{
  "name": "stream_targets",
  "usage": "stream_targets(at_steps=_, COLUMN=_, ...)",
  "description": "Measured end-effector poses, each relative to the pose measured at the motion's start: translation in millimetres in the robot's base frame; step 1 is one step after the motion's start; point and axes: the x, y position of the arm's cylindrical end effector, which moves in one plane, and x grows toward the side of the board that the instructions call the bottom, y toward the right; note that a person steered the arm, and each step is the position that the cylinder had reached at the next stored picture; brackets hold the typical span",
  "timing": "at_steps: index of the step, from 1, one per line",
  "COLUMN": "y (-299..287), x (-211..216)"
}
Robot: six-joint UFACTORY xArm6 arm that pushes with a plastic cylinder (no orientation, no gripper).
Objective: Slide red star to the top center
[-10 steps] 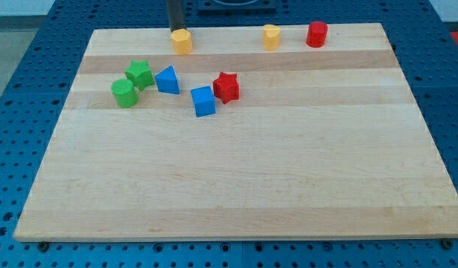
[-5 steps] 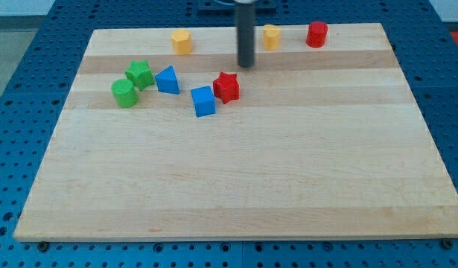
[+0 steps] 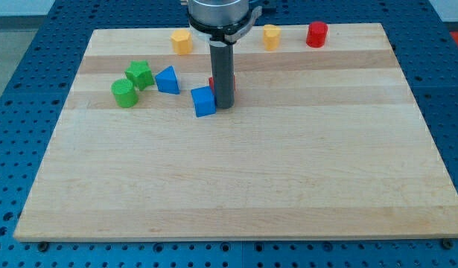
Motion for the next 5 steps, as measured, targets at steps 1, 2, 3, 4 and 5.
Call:
stream_targets(at_steps=1, y=-5, x=-1)
stream_targets(at_steps=2, y=-7, x=-5)
stream_targets(at_steps=3, y=-7, x=-17)
stream_targets(at_steps=4, y=-7, x=-34)
stream_targets(at_steps=5, y=-7, x=-49)
